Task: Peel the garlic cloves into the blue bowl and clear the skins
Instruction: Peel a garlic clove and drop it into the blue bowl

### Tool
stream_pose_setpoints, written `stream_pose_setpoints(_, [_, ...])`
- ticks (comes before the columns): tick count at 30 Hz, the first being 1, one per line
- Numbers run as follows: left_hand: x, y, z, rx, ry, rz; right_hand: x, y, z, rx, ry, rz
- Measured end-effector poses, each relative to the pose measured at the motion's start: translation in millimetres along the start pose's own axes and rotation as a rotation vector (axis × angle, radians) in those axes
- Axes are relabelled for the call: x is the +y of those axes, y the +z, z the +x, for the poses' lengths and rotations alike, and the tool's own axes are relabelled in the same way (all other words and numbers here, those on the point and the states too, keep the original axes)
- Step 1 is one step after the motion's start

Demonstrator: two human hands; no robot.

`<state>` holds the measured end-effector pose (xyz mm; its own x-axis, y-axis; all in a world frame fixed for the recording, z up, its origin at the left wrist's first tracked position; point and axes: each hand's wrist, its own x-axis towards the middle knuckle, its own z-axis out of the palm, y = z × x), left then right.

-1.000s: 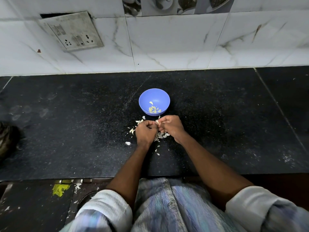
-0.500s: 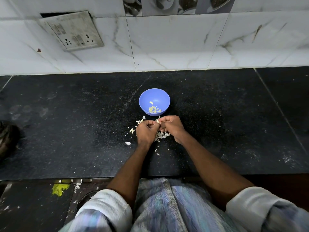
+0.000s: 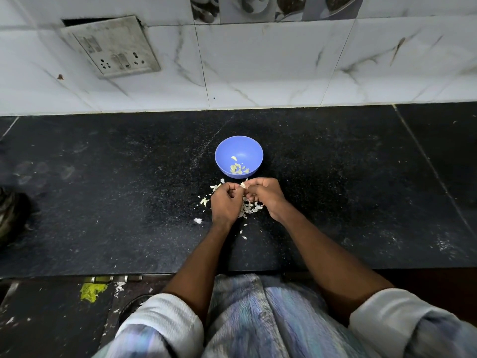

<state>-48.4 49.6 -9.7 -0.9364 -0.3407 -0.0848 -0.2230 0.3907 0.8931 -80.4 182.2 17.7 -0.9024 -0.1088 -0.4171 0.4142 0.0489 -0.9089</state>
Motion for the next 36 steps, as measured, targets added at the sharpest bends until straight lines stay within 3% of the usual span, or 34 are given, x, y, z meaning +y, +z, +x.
stream_pose_setpoints(5, [-2, -3, -1, 0.086, 0.040, 0.102, -1, -2, 2, 0.034, -0.017, -0.009])
stream_pose_setpoints(17, [-1, -7, -4, 0.032, 0.176, 0.097, 2, -1, 4, 0.038, -0.051, -0.027])
stream_pose_setpoints(36, [-8, 4, -2, 0.010, -0.005, -0.060, 3, -2, 8, 0.092, -0.004, -0.009])
